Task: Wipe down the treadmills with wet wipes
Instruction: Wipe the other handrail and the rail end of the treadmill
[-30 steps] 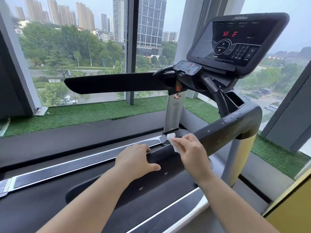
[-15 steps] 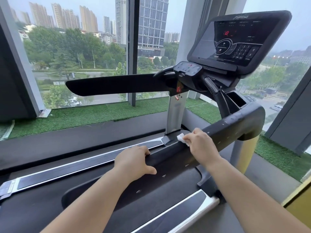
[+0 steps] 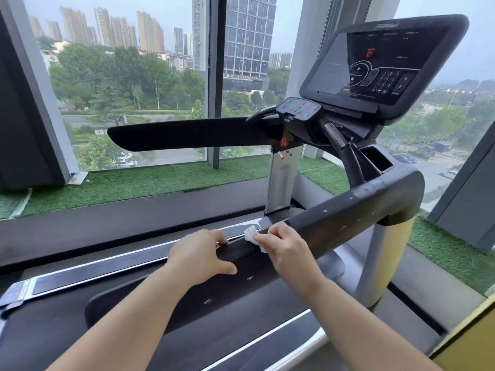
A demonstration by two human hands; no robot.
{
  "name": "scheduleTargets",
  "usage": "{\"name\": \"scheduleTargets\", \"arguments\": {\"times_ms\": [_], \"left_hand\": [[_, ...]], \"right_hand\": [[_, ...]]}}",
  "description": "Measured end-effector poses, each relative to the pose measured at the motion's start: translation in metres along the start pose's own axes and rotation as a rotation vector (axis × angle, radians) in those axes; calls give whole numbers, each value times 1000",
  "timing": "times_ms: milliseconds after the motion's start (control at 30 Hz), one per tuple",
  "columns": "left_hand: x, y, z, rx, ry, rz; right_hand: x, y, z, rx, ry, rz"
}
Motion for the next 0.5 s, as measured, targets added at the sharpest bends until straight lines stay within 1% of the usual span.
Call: {"name": "scheduleTargets", "arguments": {"times_ms": [67,133,167,233,267,300,333,400,433,500], "left_hand": [[0,1,-2,-7,-12,-8],[-1,0,-3,-10,-17,2],[-1,0,-3,-14,-15,10],[0,-1,-2,-19,-2,31],[1,-3,-2,-22,8,37],[2,-6,-1,-24,14,34],[2,-11,1,-22,15,27],[2,-26,7,-4,-2,30],[1,-35,10,8,-16,47],[3,-50,16,25,-36,85]], "right_hand": [[-3,-14,1,23,31,-19],[-14,-36,0,62,24,-49],[-24,-51,0,102,-8,-68],[-48,-80,-2,244,-99,-73],[-60,-89,-2,312,-144,-43],[-67,-90,-1,341,-180,-1],[-70,-83,2,331,-200,37],[-57,-54,10,261,-162,113],[-44,-39,11,226,-105,144],[-16,-16,9,151,14,119]]}}
Point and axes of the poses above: each hand's wrist, its own z-axis towards the middle knuckle, its own x-axis out of the palm, y = z × x, the point moved 9 cm from there along z, towards the middle knuckle, and after that the axes turned 2 degrees about z, right-handed, at the moved point
